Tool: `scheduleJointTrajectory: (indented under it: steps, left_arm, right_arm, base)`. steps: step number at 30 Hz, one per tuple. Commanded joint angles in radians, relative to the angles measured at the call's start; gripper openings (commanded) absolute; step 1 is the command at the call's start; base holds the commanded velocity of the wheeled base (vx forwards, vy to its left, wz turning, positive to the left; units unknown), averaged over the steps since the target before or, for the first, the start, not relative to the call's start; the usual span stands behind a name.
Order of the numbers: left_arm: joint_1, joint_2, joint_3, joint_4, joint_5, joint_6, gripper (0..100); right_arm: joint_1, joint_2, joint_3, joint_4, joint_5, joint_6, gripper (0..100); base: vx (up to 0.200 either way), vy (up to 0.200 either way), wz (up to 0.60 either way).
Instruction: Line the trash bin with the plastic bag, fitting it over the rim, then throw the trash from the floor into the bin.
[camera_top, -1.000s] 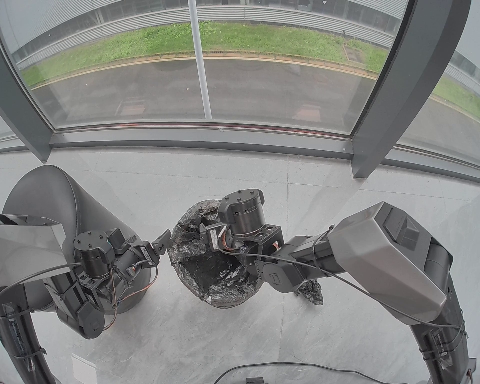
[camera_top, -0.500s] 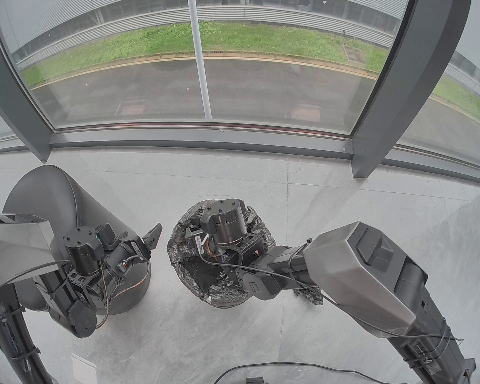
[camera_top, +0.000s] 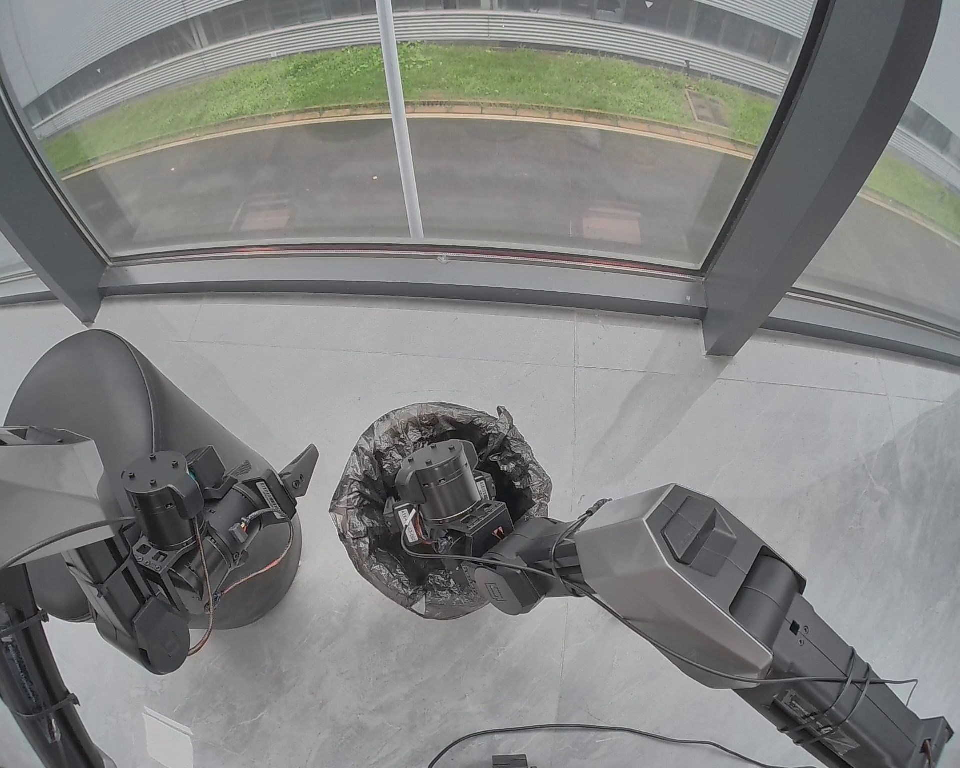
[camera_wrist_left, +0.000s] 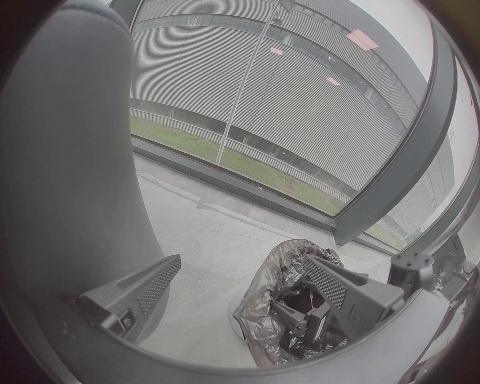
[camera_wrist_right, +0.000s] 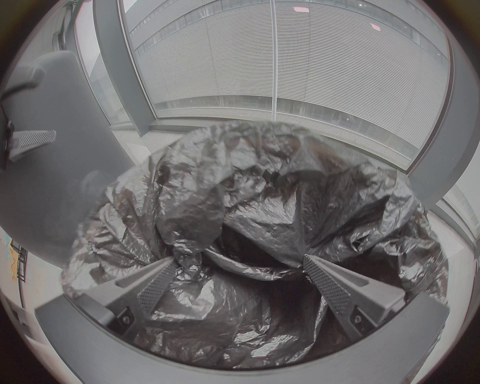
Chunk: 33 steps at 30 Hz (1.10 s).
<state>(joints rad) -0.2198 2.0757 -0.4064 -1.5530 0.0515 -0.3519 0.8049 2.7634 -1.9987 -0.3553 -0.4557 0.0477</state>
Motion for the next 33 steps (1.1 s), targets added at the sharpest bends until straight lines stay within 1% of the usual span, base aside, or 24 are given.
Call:
scheduleJointTrajectory:
  steps: [1, 7, 8, 17, 25, 28, 31, 32, 33]
  left_arm:
    - [-0.001, 0.004, 0.001, -0.002, 0.001, 0.001, 100]
    - [-0.001, 0.006, 0.003, -0.002, 0.001, 0.001, 100]
    - [-0.001, 0.007, 0.004, -0.002, 0.001, 0.001, 100]
    - [-0.006, 0.007, 0.006, -0.002, 0.001, -0.001, 100]
    - [-0.006, 0.006, 0.006, -0.002, 0.001, -0.001, 100]
    - [-0.006, 0.0, 0.008, -0.002, 0.001, -0.001, 100]
    - [-0.006, -0.002, 0.009, -0.002, 0.001, -0.001, 100]
    - [-0.004, -0.002, 0.009, -0.002, 0.001, -0.001, 100]
    - [-0.004, -0.002, 0.009, -0.002, 0.001, -0.001, 100]
  right_arm:
    - [-0.013, 0.032, -0.001, -0.001, -0.001, 0.0, 100]
    - [-0.023, 0.025, -0.001, -0.001, -0.004, 0.001, 100]
    - [-0.024, 0.022, -0.001, 0.001, -0.018, 0.0, 100]
    - [-0.012, -0.034, -0.001, 0.01, -0.029, 0.001, 100]
    - [0.03, -0.122, -0.001, 0.118, -0.032, 0.064, 100]
    - [0.05, -0.171, -0.001, 0.145, -0.032, 0.072, 100]
    - [0.053, -0.209, -0.001, 0.164, -0.032, 0.067, 100]
    - [0.062, -0.246, 0.037, 0.214, -0.032, 0.066, 100]
    - [0.062, -0.246, 0.037, 0.214, -0.032, 0.066, 100]
  base:
    - [0.0, 0.0, 0.0]
    - [0.0, 0.0, 0.0]
    - [0.0, 0.0, 0.0]
    - [0.0, 0.0, 0.0]
    - [0.0, 0.0, 0.0]
    - [0.0, 0.0, 0.0]
    - [0.0, 0.0, 0.0]
    - [0.0, 0.0, 0.0]
    - [0.0, 0.0, 0.0]
